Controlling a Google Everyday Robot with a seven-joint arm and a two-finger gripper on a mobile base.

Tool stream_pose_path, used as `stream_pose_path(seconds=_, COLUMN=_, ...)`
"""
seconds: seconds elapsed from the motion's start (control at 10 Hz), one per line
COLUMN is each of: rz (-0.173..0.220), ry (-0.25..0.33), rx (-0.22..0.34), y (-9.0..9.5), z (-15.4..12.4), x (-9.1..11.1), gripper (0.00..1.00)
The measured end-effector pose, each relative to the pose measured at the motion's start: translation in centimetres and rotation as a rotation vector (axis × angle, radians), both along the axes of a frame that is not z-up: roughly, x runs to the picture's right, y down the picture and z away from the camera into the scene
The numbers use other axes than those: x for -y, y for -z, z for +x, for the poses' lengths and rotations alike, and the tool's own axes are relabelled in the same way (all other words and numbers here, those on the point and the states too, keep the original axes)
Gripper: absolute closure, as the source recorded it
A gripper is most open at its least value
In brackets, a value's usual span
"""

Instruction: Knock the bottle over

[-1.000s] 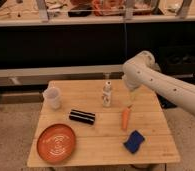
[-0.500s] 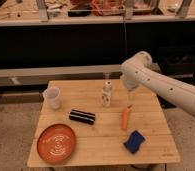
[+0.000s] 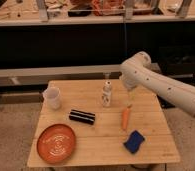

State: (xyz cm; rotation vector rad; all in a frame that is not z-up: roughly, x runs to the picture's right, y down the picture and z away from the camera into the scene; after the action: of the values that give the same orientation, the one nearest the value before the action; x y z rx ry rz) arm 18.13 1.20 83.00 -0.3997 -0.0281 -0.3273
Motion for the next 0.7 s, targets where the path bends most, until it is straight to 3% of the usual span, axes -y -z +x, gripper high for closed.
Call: stream_pose_path(seconds=0.7, rz=-0.012, ry=0.036, rx=0.038, y=-1.07, z=-0.70, x=-0.01, gripper=0.20)
